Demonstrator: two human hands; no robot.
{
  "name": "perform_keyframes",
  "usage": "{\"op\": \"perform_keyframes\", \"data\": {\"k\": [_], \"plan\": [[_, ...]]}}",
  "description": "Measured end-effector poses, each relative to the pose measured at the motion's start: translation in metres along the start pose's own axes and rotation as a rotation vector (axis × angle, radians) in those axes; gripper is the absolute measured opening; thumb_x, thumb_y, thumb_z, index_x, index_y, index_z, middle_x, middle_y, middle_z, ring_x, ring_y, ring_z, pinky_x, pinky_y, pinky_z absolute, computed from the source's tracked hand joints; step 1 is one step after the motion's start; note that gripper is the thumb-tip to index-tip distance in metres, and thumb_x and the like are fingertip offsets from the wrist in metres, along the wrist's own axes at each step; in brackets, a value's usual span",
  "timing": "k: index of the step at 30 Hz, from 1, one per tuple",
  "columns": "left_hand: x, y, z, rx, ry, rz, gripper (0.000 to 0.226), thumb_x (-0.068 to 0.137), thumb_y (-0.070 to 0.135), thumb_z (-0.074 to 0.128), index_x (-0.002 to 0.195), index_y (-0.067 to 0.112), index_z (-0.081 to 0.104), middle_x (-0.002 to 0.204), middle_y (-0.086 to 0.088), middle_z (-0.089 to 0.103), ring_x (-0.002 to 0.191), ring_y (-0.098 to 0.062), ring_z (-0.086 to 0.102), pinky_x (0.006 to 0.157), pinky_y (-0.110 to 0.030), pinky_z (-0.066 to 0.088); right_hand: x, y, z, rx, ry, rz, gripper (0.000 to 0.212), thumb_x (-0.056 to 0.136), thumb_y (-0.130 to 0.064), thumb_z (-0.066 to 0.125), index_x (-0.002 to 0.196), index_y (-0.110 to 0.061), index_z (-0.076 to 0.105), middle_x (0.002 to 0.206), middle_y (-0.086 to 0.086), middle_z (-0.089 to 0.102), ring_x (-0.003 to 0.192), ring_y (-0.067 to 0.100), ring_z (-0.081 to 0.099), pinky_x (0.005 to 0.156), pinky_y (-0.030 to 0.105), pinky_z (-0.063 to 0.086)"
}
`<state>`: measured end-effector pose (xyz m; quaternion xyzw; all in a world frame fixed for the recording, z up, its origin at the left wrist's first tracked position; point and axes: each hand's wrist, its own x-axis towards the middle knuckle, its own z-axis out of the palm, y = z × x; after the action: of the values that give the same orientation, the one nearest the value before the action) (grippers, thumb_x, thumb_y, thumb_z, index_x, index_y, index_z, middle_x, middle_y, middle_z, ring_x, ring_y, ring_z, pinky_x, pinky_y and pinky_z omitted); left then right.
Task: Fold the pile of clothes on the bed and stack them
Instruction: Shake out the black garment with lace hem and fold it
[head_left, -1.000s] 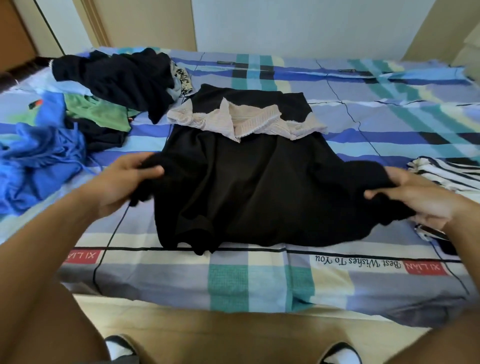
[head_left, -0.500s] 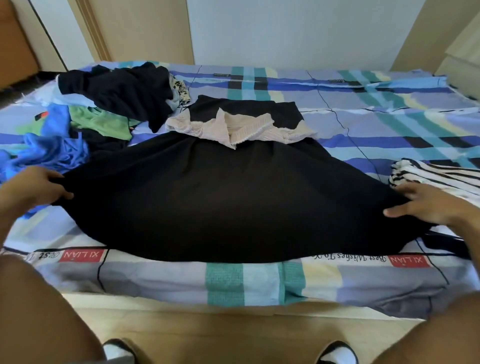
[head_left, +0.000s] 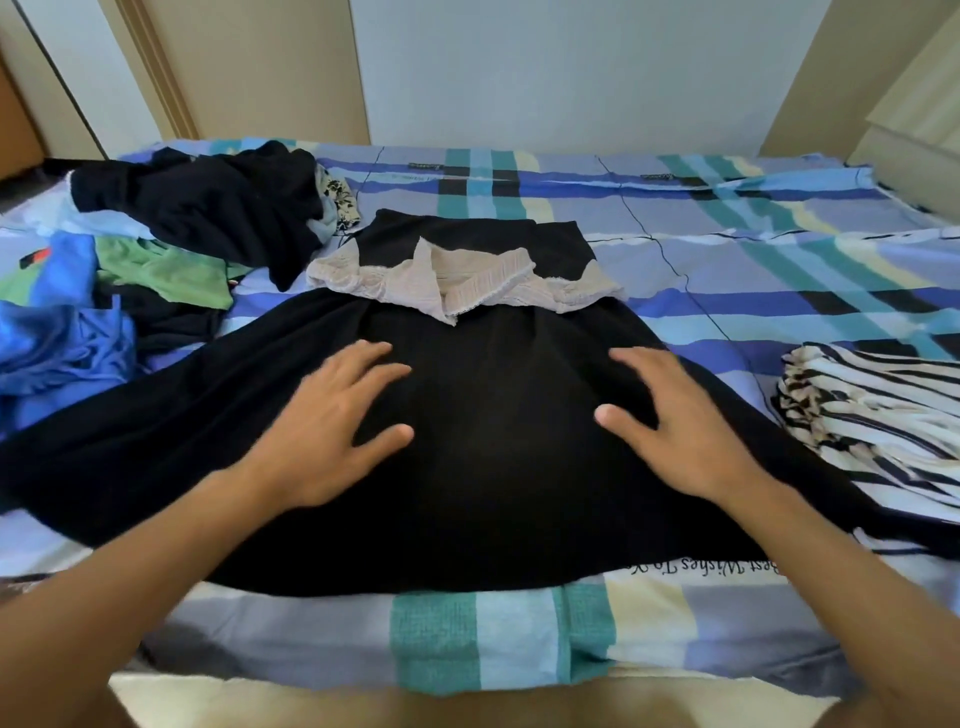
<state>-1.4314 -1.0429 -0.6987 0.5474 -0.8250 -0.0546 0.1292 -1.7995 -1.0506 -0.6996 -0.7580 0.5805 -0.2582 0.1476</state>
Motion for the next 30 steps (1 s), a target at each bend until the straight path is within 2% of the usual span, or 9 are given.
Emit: {"op": "perform_keyframes", "data": {"k": [4, 7, 10, 13, 17, 20, 22, 26, 30], "plan": [[0.014, 0.021, 0.047, -0.023, -0.198, 0.063, 0.090, 0.083, 0.086, 0.017, 0.158, 0.041, -0.001, 0.166, 0.013, -0.016, 0.150, -0.010, -0.025, 0.125, -0.046, -0.002, 0.009, -0.006, 0.045, -0.096, -0.312, -0.060, 0.074, 0.095, -0.066, 0.033, 0.159, -0.037, 0.010, 0.167, -0.015, -0.003, 0.152, 0.003, -0.008, 0.125, 0.037, -0.001], [0.016, 0.020, 0.062, 0.093, -0.371, 0.036, 0.092, 0.082, 0.087, 0.016, 0.155, 0.040, -0.016, 0.162, 0.011, -0.029, 0.146, -0.015, -0.035, 0.123, -0.051, -0.010, 0.014, 0.003, 0.059, -0.200, -0.428, -0.009, 0.073, 0.093, -0.071, 0.017, 0.158, -0.040, 0.005, 0.166, -0.017, -0.007, 0.149, -0.002, -0.016, 0.125, 0.041, -0.007], [0.019, 0.024, 0.054, 0.063, -0.454, 0.029, 0.091, 0.088, 0.083, 0.025, 0.153, 0.040, -0.021, 0.159, 0.010, -0.034, 0.143, -0.015, -0.039, 0.120, -0.048, -0.020, 0.029, -0.006, 0.057, -0.151, -0.313, 0.091, 0.075, 0.096, -0.062, 0.040, 0.158, -0.037, 0.006, 0.165, -0.018, 0.001, 0.151, 0.000, -0.005, 0.124, 0.033, -0.005], [0.023, 0.030, 0.052, 0.052, -0.470, 0.008, 0.093, 0.088, 0.081, 0.026, 0.153, 0.037, -0.024, 0.157, 0.007, -0.038, 0.142, -0.020, -0.041, 0.118, -0.050, -0.023, 0.069, -0.027, 0.069, -0.206, -0.153, 0.023, 0.093, 0.091, -0.043, 0.066, 0.159, -0.034, 0.002, 0.166, -0.011, -0.001, 0.153, 0.007, -0.001, 0.125, 0.035, 0.001], [0.039, 0.037, 0.053, 0.094, -0.510, 0.018, 0.091, 0.090, 0.077, 0.028, 0.157, 0.032, -0.015, 0.164, -0.002, -0.023, 0.150, -0.030, -0.024, 0.121, -0.057, -0.009, 0.151, -0.045, 0.099, -0.450, -0.081, -0.122, 0.110, 0.082, -0.027, 0.073, 0.159, -0.027, -0.005, 0.167, 0.004, -0.008, 0.155, 0.022, -0.004, 0.124, 0.043, 0.001], [0.052, 0.017, 0.041, 0.035, -0.267, 0.059, 0.068, 0.094, 0.068, 0.027, 0.151, 0.031, 0.028, 0.153, 0.001, 0.029, 0.141, -0.025, 0.026, 0.117, -0.045, 0.024, 0.213, -0.038, 0.108, -0.581, -0.065, -0.067, 0.120, 0.076, -0.025, 0.080, 0.159, -0.025, -0.007, 0.166, 0.008, -0.011, 0.155, 0.028, -0.005, 0.124, 0.049, 0.004], [0.070, -0.012, 0.035, 0.021, -0.052, 0.053, 0.051, 0.095, 0.052, 0.036, 0.141, 0.029, 0.040, 0.138, 0.006, 0.040, 0.126, -0.017, 0.040, 0.107, -0.038, 0.036, 0.243, -0.026, 0.107, -0.618, -0.078, 0.003, 0.125, 0.074, -0.030, 0.083, 0.158, -0.026, -0.010, 0.167, 0.009, -0.010, 0.155, 0.029, -0.005, 0.124, 0.052, 0.005], [0.146, -0.082, 0.030, 0.190, 0.118, -0.043, 0.073, 0.082, 0.022, 0.059, 0.148, 0.021, 0.029, 0.148, -0.005, 0.034, 0.137, -0.026, 0.032, 0.114, -0.041, 0.032, 0.274, -0.002, 0.100, -0.630, -0.125, 0.057, 0.128, 0.073, -0.041, 0.084, 0.158, -0.029, -0.011, 0.167, 0.009, -0.006, 0.155, 0.029, -0.001, 0.124, 0.053, 0.005], [0.234, -0.130, 0.037, 0.381, 0.069, -0.146, 0.095, 0.079, 0.025, 0.073, 0.154, 0.017, 0.014, 0.156, -0.013, 0.023, 0.146, -0.034, 0.021, 0.119, -0.048, 0.027, 0.299, 0.014, 0.093, -0.636, -0.182, 0.031, 0.128, 0.070, -0.054, 0.082, 0.159, -0.031, -0.007, 0.167, 0.008, 0.008, 0.154, 0.027, 0.010, 0.124, 0.054, 0.013]]}}
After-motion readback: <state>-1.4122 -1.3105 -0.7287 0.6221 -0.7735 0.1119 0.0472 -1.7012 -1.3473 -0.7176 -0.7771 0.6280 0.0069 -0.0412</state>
